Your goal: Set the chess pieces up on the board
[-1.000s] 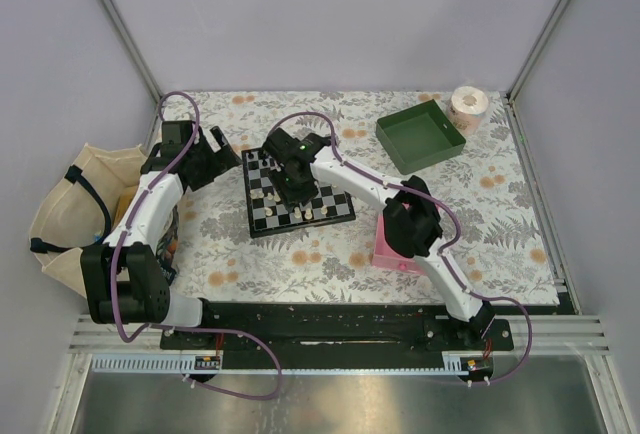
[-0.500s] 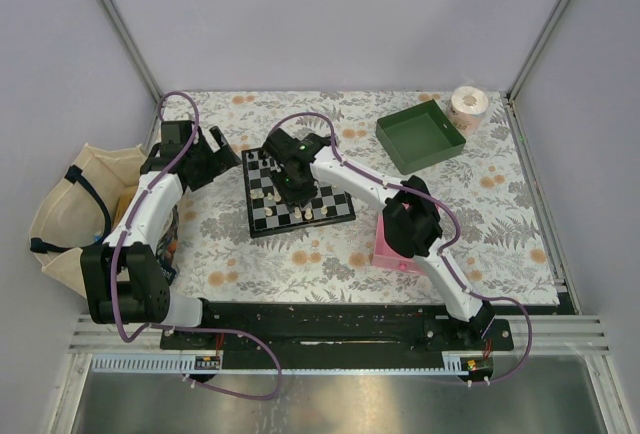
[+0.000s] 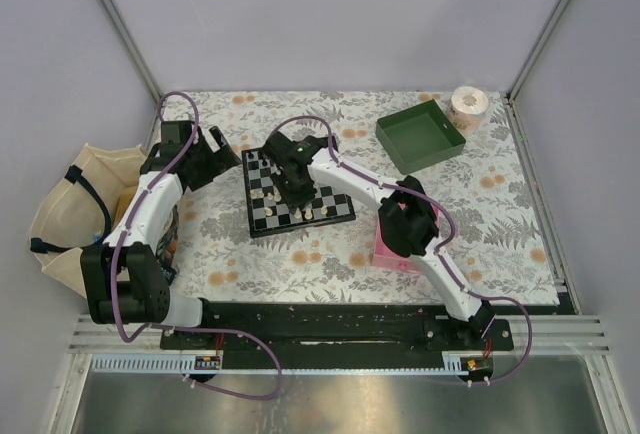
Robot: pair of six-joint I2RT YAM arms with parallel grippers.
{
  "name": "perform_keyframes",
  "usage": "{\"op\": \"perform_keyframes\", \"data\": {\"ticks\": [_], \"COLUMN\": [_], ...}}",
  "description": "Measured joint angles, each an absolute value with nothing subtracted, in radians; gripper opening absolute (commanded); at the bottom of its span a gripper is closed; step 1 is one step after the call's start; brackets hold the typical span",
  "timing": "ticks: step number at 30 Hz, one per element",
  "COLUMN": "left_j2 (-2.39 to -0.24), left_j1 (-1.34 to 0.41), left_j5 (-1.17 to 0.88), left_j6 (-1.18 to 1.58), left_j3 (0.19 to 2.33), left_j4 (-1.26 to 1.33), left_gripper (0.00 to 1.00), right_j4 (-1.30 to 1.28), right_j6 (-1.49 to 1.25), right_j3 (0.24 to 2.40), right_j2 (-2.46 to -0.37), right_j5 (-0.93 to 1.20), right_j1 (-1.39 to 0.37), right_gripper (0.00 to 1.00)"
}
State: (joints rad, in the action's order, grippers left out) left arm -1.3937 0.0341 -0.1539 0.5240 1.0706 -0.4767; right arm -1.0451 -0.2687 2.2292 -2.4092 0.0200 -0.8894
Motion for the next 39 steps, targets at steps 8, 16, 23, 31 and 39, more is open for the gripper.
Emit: {"op": "perform_keyframes", "data": {"ticks": [8, 16, 23, 31, 39], "left_j2": [-1.394, -1.394, -1.394, -1.394, -1.394], "left_j1": [0.034, 0.034, 0.036, 0.036, 0.036], "left_j5": [-0.154, -0.157, -0.168, -0.175, -0.182], "left_j6": [0.524, 0.524, 0.524, 0.525, 0.525], "left_j3": [1.071, 1.071, 1.071, 1.071, 1.071], "left_j4": [-0.476, -0.476, -0.476, -0.476, -0.472], "left_gripper": [0.99, 0.99, 0.99, 0.99, 0.99], "right_j4": [-1.045, -1.045, -1.045, -1.045, -1.047], "right_j6": [-0.266, -0.266, -0.266, -0.266, -0.265], "right_j3": [2.236, 2.236, 2.236, 2.234, 2.233], "right_j2": [-2.409, -2.409, -2.409, -2.408, -2.406], "right_j5": [0.02, 0.019, 0.016, 0.001, -0.039], "right_j1": [-0.889, -0.89, -0.894, -0.907, -0.912], "right_gripper": [0.22, 0.2, 0.2, 0.19, 0.2]}}
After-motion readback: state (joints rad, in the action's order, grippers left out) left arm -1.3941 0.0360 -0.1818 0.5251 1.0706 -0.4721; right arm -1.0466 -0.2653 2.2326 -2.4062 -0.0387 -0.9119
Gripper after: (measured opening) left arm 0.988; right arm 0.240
